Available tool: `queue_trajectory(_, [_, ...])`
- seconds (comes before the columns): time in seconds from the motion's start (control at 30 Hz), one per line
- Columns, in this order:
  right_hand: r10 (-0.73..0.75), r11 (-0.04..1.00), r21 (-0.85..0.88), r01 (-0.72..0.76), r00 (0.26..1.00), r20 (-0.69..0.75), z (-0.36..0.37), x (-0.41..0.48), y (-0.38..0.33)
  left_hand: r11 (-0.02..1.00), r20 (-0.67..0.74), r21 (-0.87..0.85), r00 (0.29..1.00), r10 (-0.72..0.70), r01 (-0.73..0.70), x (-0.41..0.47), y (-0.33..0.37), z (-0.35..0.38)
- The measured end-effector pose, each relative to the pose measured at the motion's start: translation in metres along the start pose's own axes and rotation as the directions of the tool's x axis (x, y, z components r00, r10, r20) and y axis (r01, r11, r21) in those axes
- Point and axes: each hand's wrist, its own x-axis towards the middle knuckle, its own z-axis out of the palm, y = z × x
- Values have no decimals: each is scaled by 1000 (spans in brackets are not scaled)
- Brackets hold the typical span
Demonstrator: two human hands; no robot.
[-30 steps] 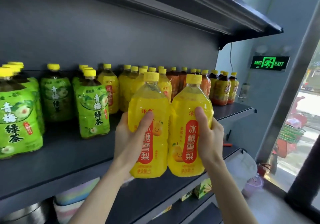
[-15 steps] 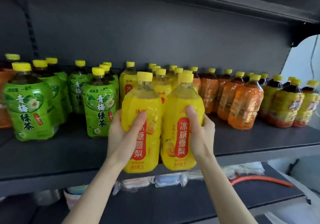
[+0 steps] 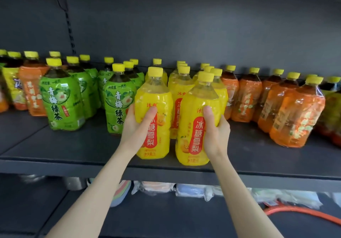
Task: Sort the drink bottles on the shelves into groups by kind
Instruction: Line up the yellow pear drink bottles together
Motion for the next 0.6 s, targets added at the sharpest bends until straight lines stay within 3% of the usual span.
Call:
queue_trajectory(0.2, [-15, 1000, 14, 15, 1000, 10, 5, 9, 7, 998, -17, 42, 999, -36, 37, 24, -9, 4])
queue_trajectory(0.43, [-27, 999, 33, 26, 1000, 16, 5, 11, 11, 989, -49, 139, 997, 65, -58, 28, -22, -1])
queue_trajectory(0.53, [-32, 998, 50, 31, 999, 13, 6, 11, 11, 950, -60, 273, 983, 176, -153, 27, -19, -8])
queue_trajectory(0.6, [-37, 998, 57, 36, 999, 17, 7, 11, 11, 879, 16, 379, 952, 306, -289, 25, -14, -13])
